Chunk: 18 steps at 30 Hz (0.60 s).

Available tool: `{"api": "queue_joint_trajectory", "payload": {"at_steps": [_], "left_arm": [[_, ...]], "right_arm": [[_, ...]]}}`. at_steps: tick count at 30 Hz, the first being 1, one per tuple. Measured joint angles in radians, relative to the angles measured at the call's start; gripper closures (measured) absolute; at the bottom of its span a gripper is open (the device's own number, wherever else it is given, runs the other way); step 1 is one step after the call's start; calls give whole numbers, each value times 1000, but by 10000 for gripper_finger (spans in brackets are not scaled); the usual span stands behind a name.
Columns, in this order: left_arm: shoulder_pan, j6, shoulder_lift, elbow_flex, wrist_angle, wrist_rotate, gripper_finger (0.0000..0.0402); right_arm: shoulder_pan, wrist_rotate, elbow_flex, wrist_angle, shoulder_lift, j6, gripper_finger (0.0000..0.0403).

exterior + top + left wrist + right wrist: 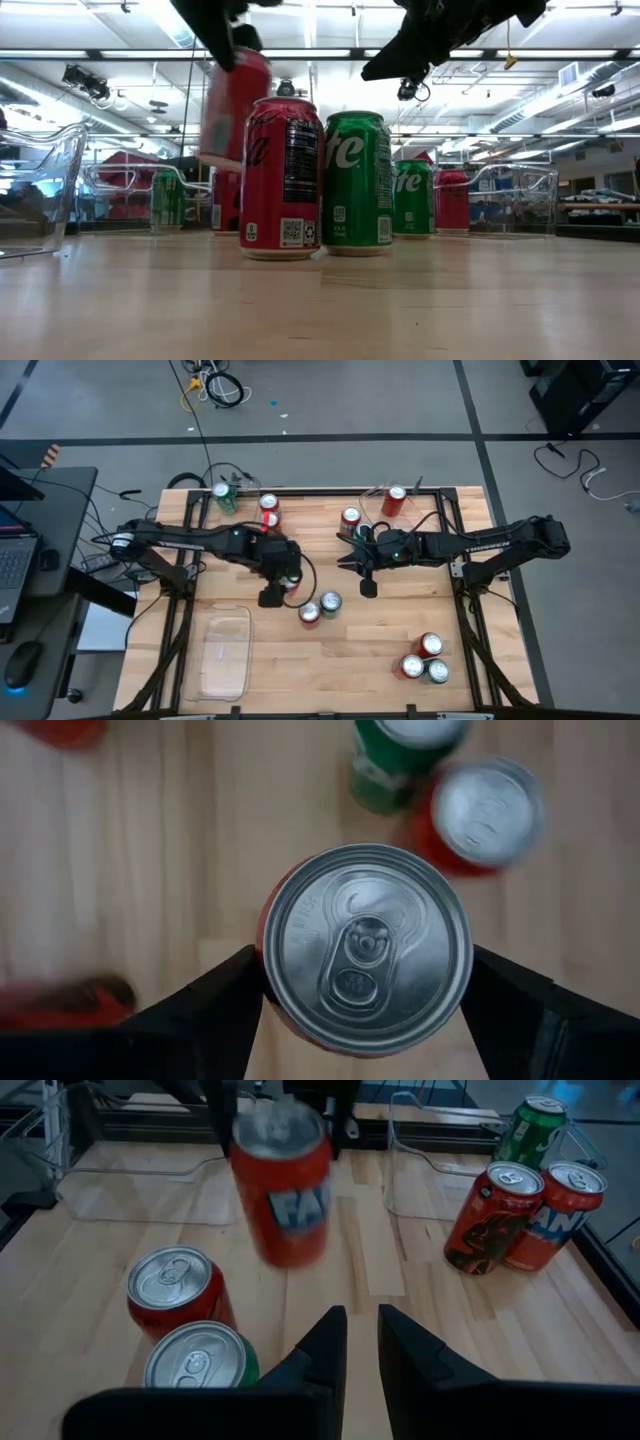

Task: Sort soda cans
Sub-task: Put the center red soda can into the bottom transparent bin

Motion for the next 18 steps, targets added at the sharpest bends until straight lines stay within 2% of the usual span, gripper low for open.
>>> {"api": "queue_joint_trajectory", "payload": {"at_steps": [10,18], "left_arm": [[-137,-318,-129,14,-171,8,112],[-292,-602,-148,13,-330,9,112]], "right_arm": [[-2,0,0,5,0,-22,354],[-2,0,0,7,0,-22,354]]}}
